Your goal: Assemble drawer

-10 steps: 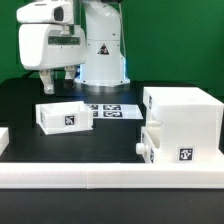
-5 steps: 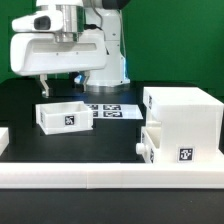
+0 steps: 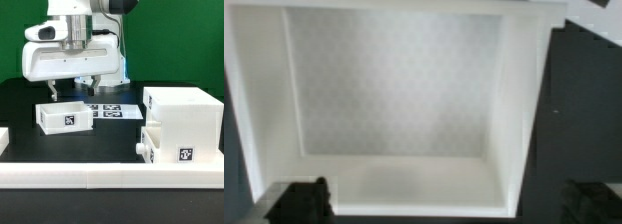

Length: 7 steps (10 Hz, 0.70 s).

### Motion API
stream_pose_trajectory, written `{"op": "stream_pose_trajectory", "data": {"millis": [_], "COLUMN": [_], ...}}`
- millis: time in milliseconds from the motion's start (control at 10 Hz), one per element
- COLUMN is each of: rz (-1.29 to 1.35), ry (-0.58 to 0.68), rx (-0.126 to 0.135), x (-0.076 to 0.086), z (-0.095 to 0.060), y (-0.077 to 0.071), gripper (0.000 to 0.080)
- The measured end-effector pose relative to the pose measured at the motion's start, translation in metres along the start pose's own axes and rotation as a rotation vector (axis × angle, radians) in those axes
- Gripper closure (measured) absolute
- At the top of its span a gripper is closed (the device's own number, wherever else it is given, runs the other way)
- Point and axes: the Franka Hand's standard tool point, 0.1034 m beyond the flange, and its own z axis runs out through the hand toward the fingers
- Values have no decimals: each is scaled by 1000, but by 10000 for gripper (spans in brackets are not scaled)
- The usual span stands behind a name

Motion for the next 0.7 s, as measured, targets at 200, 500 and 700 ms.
{"op": "stream_pose_trajectory", "data": {"millis": [200,500,700], "rz": [-5,-16,-13], "ry": [-3,-8,-7], "rx": [3,12,20], "x": [-3,-22,-28], "z": [2,20,34], "y": [-2,-20,-20], "gripper": [151,151,151]}}
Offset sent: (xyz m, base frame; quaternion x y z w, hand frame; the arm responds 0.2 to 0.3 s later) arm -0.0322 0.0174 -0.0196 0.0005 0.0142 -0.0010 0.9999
